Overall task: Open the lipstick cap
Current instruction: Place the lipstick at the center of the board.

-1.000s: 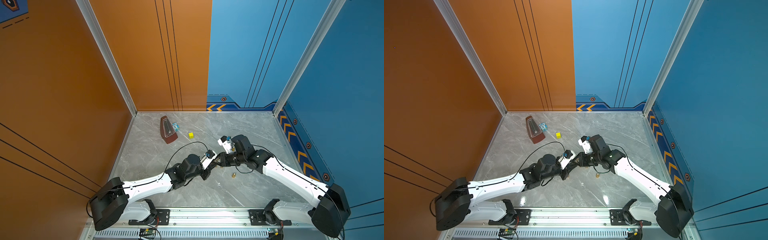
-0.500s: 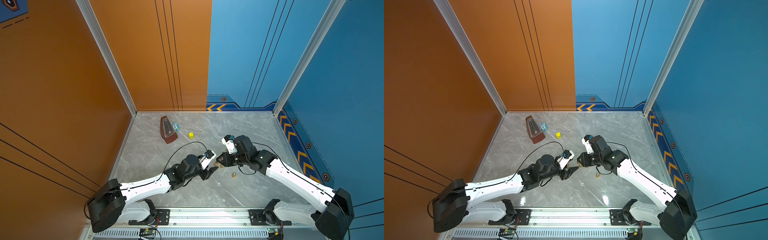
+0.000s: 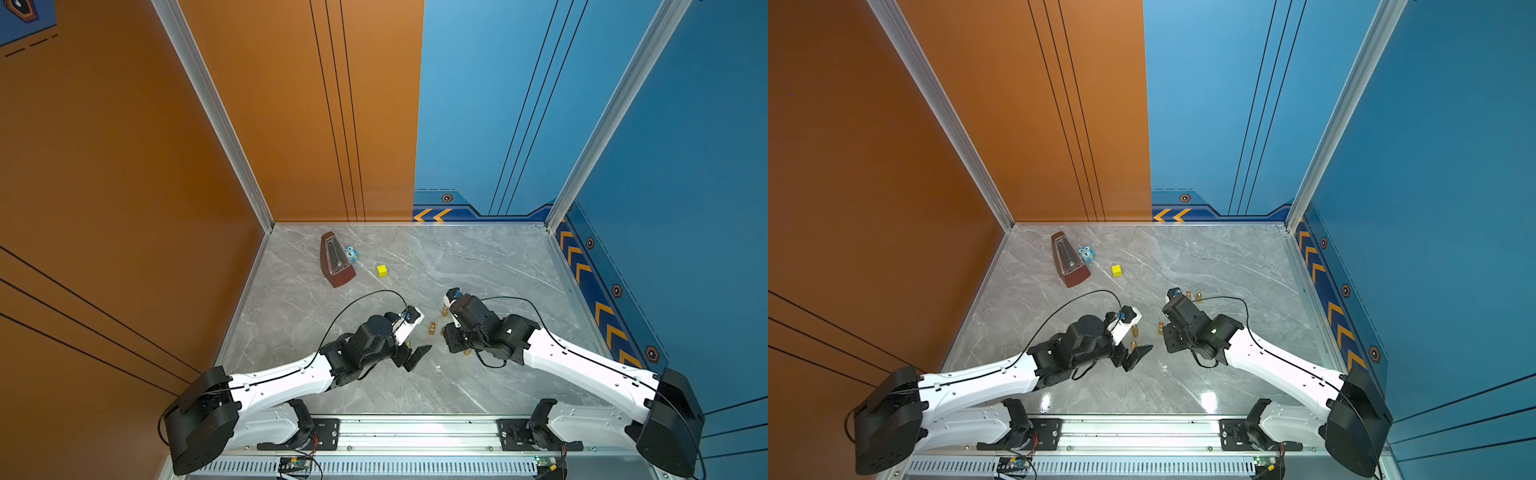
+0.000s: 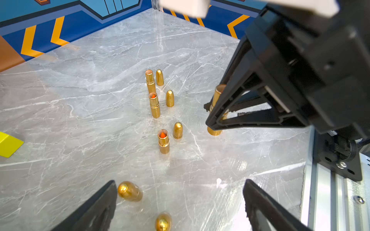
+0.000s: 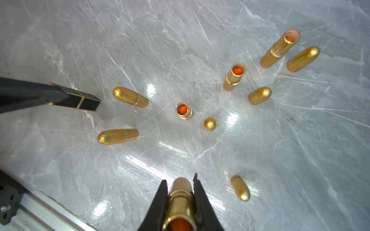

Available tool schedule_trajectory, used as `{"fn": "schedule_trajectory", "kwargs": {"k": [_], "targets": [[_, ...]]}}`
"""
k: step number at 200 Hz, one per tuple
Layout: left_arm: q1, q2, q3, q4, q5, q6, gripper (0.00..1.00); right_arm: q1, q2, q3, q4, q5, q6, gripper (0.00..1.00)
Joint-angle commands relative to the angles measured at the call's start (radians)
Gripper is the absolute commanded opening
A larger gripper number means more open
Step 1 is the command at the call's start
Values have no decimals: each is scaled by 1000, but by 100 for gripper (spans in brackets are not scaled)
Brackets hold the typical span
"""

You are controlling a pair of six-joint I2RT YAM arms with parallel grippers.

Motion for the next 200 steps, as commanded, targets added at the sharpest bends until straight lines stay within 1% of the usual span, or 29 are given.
{"fn": "schedule_trajectory", "kwargs": {"k": [1, 20, 65, 102, 139, 200], "targets": [[5, 14, 0, -27, -21, -10, 98, 32, 30, -40, 41, 102, 27, 16], [4, 31, 4, -29, -15, -13, 99, 50, 41, -70, 60, 155, 46, 17], [4, 25, 1, -39, -23, -11, 99, 61, 35, -172, 124, 207, 93, 17], [4, 27, 4, -39, -24, -12, 99, 65, 67, -200, 175, 186, 94, 17], [3, 23, 3, -39, -31, -13, 99, 78, 97, -210, 214, 219, 85, 18], [2, 18, 3, -38, -33, -11, 99, 86, 116, -257, 283, 219, 87, 18]]}}
